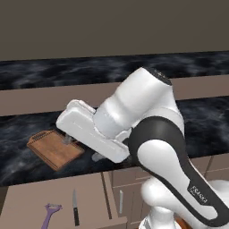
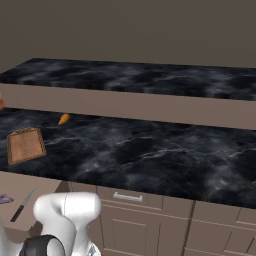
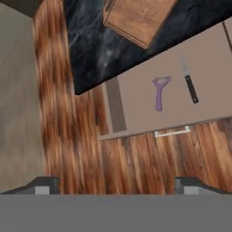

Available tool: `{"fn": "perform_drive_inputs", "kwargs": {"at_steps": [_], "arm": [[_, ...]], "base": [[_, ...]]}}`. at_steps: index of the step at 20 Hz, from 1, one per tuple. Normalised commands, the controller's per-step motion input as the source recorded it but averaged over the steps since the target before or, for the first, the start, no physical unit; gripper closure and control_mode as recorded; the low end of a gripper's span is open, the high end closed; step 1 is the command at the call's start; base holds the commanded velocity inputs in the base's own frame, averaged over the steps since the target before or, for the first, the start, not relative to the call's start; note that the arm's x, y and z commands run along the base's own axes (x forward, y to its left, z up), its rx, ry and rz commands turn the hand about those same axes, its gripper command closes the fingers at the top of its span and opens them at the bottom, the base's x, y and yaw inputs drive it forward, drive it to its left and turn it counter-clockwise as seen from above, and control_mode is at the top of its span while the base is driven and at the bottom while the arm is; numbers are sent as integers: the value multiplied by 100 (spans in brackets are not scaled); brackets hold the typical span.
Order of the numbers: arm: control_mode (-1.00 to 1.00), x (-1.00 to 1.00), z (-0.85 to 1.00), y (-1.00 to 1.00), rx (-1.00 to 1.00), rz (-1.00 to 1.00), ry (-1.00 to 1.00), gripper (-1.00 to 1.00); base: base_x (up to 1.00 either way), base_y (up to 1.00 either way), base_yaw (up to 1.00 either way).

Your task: Open the drawer on the left and place the cutting tools on the cutting board.

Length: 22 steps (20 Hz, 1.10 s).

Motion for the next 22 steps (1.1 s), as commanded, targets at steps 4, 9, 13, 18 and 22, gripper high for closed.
{"fn": "perform_drive_inputs", "kwargs": {"at_steps": [4, 9, 13, 18, 22], "arm": [[-100, 23, -33, 0, -60, 0, 2, -100], [-100, 6, -68, 2, -55, 0, 8, -100], [-100, 9, -86, 0, -41, 0, 9, -100], [-100, 13, -76, 0, -22, 0, 6, -100], [-100, 31, -63, 8, -7, 8, 7, -100]], "base": [[0, 0, 0], [0, 0, 0], [0, 0, 0], [0, 0, 0], [0, 0, 0]]}}
